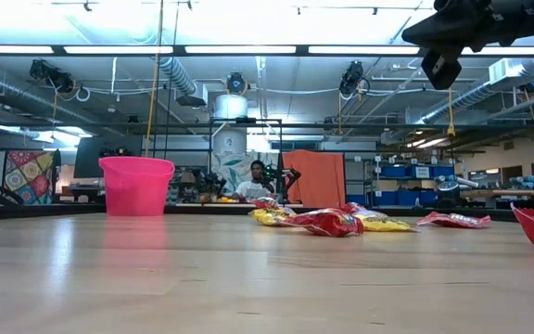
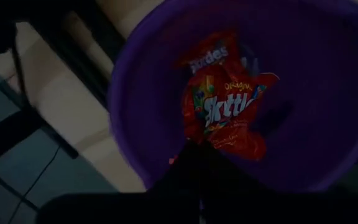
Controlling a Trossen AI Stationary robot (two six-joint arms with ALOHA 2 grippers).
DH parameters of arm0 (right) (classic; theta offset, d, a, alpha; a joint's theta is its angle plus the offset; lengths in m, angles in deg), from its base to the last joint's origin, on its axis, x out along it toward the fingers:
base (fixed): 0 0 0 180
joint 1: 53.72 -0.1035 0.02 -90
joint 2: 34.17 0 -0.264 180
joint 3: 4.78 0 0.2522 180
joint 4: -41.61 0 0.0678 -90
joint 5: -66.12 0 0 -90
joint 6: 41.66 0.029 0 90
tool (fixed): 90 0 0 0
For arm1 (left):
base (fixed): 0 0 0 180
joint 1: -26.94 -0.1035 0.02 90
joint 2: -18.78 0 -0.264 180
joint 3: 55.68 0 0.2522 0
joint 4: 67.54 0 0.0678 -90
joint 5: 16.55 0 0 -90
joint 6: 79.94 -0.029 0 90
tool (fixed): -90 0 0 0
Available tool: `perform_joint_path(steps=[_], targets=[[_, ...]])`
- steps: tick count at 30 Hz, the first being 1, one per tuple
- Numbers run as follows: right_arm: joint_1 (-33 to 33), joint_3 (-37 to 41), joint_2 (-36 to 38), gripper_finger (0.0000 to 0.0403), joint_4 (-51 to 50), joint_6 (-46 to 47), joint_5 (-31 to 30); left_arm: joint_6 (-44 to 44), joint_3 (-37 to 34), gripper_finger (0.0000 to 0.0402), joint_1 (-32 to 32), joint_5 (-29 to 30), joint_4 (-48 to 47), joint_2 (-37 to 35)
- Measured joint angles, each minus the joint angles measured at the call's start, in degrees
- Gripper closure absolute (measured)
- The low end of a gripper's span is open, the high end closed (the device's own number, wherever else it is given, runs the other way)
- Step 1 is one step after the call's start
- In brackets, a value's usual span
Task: Sort candy by brand, put in halloween buckets
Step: Put the red candy into the violet bucket
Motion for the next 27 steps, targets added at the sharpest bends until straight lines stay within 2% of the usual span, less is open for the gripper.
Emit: perform_joint_path(steps=[4, 10, 13, 16, 18, 23, 27], targets=[[0.0, 0.0, 0.0, 0.0387, 0.0, 0.0, 0.1, 1.1, -1.2, 0.0364, 0.0, -0.3, 2.1, 0.0], [0.0, 0.0, 0.0, 0.0387, 0.0, 0.2, 0.8, 1.5, -0.9, 0.0289, -0.1, -1.4, 1.1, 0.0], [0.0, 0.0, 0.0, 0.0387, -0.2, 2.4, 1.0, 1.3, 0.9, 0.0256, -0.7, -1.8, -0.5, 0.0], [0.2, -0.1, -0.3, 0.0386, -0.8, 5.3, 0.8, 1.3, 5.1, 0.0233, -2.1, -0.3, -5.9, 0.0], [0.7, -1.2, -1.5, 0.0386, -2.9, 5.9, 0.9, 0.8, 7.7, 0.0223, -3.2, 4.6, -4.2, -1.4], [1.8, -7.3, -8.3, 0.0374, -6.4, 3.8, 1.4, 2.2, 14.0, 0.0216, -7.6, 23.4, -5.0, -5.8], [2.9, -13.9, -16.1, 0.0342, -6.9, -1.2, 0.6, -4.5, 17.6, 0.0215, -13.0, 35.4, -5.1, -8.3]])
